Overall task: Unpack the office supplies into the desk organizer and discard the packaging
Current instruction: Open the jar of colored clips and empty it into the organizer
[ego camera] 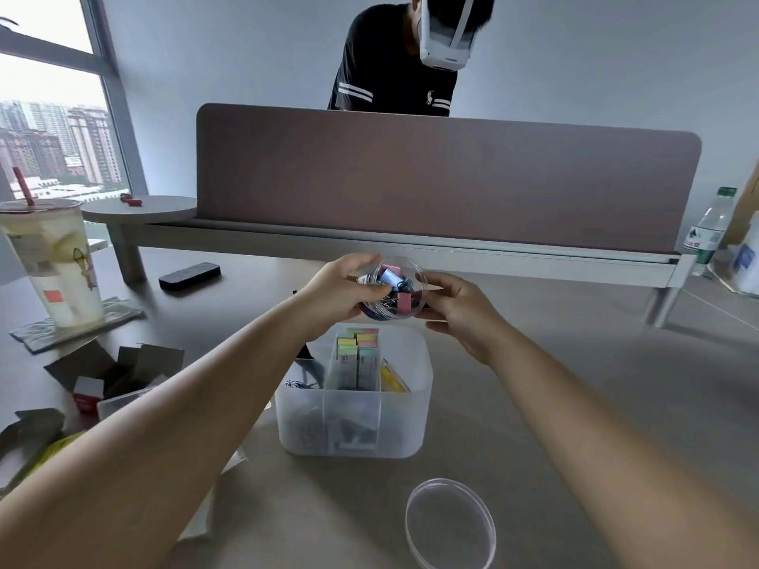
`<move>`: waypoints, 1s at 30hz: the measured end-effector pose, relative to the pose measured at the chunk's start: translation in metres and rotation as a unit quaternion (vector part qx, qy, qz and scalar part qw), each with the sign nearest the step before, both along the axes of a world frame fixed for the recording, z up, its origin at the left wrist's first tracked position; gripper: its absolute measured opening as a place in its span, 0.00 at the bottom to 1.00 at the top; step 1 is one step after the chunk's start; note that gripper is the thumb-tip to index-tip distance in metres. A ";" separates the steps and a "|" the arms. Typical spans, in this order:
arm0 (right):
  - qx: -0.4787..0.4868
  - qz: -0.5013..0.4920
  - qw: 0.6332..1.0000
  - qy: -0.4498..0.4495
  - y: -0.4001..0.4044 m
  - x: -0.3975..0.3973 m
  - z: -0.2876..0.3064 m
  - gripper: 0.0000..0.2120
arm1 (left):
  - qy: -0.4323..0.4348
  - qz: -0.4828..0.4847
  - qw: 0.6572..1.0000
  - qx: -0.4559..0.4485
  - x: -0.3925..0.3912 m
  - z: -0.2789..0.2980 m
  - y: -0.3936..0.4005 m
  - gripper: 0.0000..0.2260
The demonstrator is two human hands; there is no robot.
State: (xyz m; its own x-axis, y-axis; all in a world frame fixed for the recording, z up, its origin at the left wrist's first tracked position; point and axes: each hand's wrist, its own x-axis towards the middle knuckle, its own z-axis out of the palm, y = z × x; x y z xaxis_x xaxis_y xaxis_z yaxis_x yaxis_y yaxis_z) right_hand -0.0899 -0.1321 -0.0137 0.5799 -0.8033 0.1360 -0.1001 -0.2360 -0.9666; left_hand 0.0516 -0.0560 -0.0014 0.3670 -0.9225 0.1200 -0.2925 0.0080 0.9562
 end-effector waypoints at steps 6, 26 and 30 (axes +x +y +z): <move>0.024 0.030 0.999 0.011 -0.003 -0.001 -0.011 0.15 | -0.061 -0.003 0.998 -0.018 0.002 -0.009 -0.004 0.24; 0.004 0.102 0.995 -0.002 0.003 -0.014 -0.034 0.34 | -0.095 -0.038 0.989 -0.105 0.008 -0.024 -0.003 0.26; 0.000 0.093 0.996 -0.001 0.003 -0.016 -0.035 0.35 | -0.144 -0.035 0.983 -0.108 0.007 -0.025 -0.002 0.27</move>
